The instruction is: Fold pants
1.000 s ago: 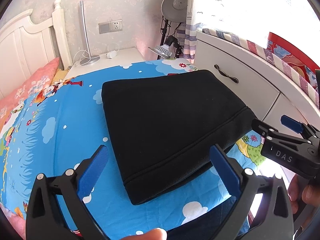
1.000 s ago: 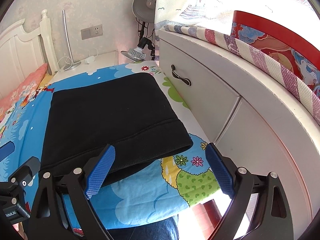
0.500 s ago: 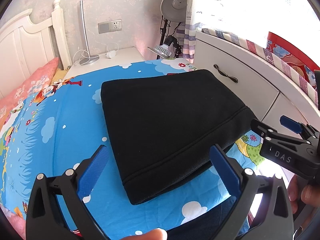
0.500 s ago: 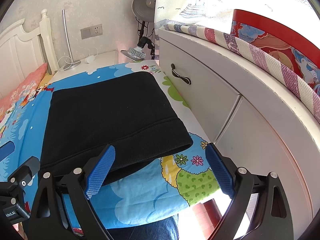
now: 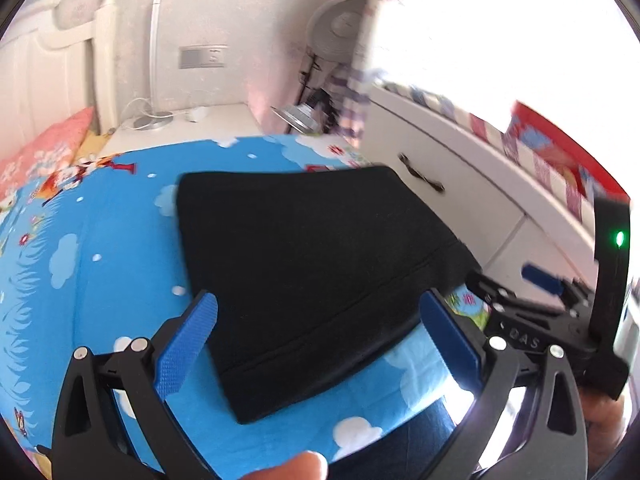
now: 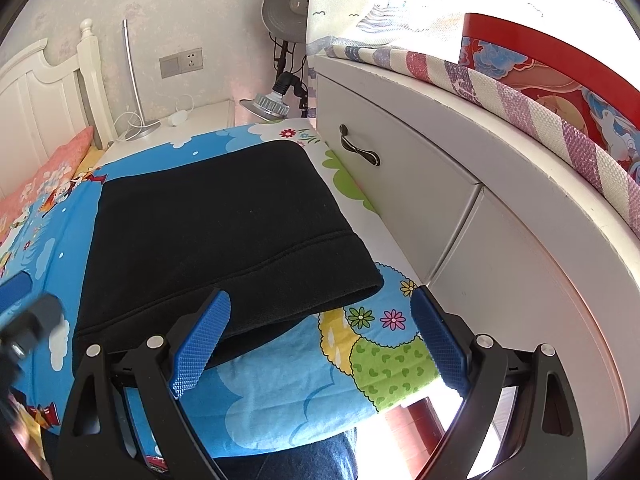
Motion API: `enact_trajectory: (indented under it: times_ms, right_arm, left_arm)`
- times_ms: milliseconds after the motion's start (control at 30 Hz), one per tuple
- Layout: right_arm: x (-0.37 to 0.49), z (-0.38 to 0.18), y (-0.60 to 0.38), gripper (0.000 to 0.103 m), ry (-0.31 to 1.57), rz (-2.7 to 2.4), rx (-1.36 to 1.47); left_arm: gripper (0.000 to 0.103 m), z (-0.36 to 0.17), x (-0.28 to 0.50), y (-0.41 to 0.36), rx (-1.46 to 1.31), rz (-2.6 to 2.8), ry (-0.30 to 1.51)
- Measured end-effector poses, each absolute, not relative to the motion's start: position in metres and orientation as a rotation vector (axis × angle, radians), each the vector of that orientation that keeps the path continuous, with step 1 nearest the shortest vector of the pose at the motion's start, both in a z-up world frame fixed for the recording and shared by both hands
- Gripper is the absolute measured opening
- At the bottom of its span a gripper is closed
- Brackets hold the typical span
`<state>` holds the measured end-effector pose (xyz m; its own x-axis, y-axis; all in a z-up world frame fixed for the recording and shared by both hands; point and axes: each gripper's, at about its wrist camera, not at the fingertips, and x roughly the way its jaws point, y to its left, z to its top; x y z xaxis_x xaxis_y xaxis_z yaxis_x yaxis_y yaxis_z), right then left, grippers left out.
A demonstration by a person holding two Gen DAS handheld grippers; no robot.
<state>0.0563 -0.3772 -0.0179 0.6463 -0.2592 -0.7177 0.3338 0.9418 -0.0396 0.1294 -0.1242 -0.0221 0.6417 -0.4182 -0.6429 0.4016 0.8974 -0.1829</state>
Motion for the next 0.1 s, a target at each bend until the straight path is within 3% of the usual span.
enact_trajectory:
  times_ms: [100]
  right_arm:
    - [0.06,-0.02,-0.375,0.088,0.789,-0.335,0.099]
  left_arm:
    - [0.101,-0.012,0.149,-0.05,-0.092,-0.268,0.676]
